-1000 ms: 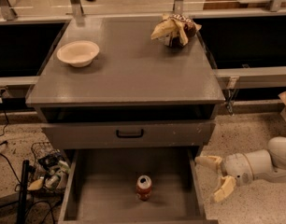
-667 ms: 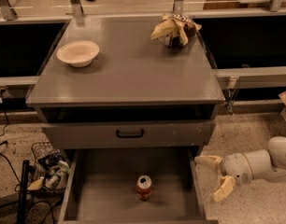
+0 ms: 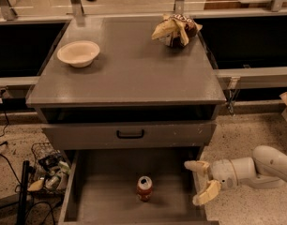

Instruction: Pick coke can from middle drawer and place on counter

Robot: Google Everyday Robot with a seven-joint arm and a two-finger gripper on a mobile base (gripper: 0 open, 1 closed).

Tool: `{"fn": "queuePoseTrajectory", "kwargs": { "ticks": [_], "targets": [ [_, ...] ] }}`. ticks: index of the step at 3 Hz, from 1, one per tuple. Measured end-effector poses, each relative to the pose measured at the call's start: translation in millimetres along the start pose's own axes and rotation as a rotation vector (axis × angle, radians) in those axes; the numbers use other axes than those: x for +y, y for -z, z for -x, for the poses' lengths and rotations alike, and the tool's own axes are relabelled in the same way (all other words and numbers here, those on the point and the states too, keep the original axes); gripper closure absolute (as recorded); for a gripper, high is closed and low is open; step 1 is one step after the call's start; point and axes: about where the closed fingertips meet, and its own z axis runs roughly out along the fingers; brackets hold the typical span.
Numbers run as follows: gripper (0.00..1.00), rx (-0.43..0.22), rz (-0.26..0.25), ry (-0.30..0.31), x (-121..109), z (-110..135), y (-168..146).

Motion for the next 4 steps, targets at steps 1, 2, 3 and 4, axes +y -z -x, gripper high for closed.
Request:
{"fn": "queuePoseTrajectory", "kwargs": {
  "ticks": [1,2,3,4],
  "targets": [
    [0.0,-0.031,0.037,0.027,4.5,6.8,-30.9],
    [0.0,-0.033,0.039,0.028,4.7,7.1,-32.5],
    [0.0,-0.035,0.022,0.029,1.8,2.4,-34.1],
    [0.0,-0.042,0.006,0.036,0.0,0.0,-39.1]
  ]
}}
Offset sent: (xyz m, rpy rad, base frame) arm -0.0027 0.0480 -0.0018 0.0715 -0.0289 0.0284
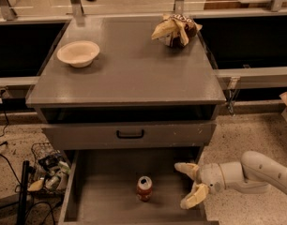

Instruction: Pick coke can from middle drawer and place on counter

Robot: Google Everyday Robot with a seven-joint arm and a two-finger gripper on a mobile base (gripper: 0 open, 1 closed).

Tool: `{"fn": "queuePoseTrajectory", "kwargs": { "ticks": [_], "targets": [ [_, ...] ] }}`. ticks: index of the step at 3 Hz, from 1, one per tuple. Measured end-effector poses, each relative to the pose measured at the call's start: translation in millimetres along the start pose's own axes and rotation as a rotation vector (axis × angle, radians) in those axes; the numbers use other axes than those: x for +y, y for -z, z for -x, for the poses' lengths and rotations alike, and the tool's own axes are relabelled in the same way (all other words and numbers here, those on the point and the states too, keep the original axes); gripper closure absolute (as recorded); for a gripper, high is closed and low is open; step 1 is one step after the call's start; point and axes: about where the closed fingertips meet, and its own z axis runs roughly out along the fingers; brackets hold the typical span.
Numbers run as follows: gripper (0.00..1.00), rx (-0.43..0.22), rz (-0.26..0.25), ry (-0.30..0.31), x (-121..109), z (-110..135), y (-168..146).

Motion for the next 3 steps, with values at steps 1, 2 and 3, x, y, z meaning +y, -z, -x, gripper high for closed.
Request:
{"fn": "queuePoseTrajectory", "kwargs": {
  "ticks": [1,2,3],
  "targets": [
    [0.0,-0.006,-0.018,-0.02,-5.9,-4.1,-22.4],
    [0.0,-0.005,-0.021,-0.021,-7.0,-4.3,-23.0],
    [0.0,-0.026,-0.004,-0.032,-10.1,-5.0,-28.3]
  ]
}}
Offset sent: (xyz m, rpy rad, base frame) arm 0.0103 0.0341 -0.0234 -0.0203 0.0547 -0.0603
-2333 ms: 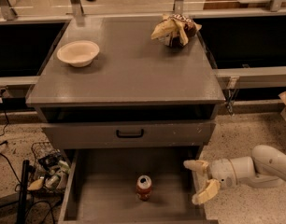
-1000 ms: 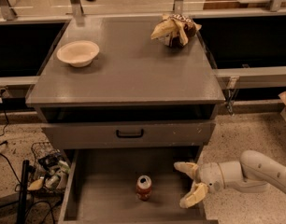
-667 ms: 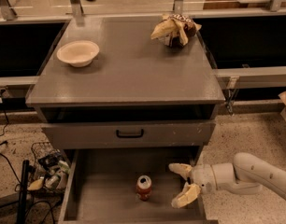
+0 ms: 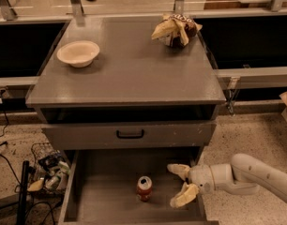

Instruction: Pick coke can from middle drawer and place on counter

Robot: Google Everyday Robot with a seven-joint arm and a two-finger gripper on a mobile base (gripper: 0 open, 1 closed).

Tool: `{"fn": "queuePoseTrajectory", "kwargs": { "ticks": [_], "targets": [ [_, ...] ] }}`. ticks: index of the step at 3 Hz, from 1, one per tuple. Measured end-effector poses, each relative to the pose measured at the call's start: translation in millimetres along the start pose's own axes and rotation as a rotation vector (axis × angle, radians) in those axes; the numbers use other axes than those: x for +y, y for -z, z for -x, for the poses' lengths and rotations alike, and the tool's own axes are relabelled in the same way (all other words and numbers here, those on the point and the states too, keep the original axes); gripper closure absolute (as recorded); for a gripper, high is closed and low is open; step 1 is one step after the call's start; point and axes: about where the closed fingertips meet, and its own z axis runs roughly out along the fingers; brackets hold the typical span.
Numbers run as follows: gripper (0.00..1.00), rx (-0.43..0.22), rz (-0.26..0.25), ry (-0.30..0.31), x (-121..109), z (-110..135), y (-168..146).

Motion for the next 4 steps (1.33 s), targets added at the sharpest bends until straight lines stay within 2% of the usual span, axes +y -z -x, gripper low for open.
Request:
{"fn": "queuePoseTrajectory", "kwargs": {
  "ticks": [1,2,3,4],
  "targets": [
    [0.0,-0.059,0.041,-0.003,-5.2,11.5,-44.9],
    [0.0,-0.058,0.033,-0.001,-6.5,11.3,-46.3],
    [0.0,-0.051,0.0,0.006,-11.7,9.6,-50.4],
    [0.0,-0.057,-0.054,0.022,-27.6,9.4,-52.6]
  ]
}}
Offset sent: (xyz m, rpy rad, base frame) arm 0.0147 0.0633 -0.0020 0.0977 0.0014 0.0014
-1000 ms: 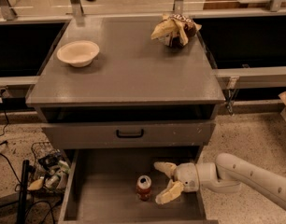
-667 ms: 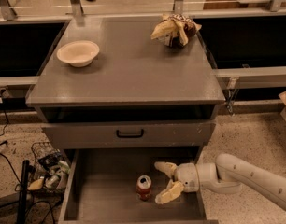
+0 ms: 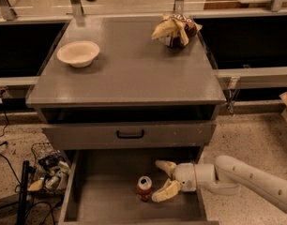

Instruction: Pick coke can from middle drawer and place on counter

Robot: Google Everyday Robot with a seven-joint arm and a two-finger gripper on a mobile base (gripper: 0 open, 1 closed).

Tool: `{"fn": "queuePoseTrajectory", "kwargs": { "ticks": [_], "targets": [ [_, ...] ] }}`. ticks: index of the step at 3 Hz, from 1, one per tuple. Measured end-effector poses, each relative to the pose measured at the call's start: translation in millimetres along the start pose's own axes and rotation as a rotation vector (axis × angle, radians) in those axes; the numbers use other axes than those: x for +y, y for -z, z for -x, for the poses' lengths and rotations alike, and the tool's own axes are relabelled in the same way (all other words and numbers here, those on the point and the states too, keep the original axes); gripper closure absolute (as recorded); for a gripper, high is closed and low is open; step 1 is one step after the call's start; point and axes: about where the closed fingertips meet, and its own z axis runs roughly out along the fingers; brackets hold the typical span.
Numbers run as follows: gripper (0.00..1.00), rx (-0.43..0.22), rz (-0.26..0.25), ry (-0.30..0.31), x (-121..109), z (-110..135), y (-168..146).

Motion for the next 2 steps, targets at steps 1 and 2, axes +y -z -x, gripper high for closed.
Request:
{"fn": "queuePoseTrajectory", "kwargs": {
  "ticks": [1,2],
  "targets": [
    [0.0,0.0,0.0,0.0,0.0,0.0,0.0],
    [0.0,-0.024,-0.015,-0.036,-8.1,-10.5,-14.1]
  ]
}}
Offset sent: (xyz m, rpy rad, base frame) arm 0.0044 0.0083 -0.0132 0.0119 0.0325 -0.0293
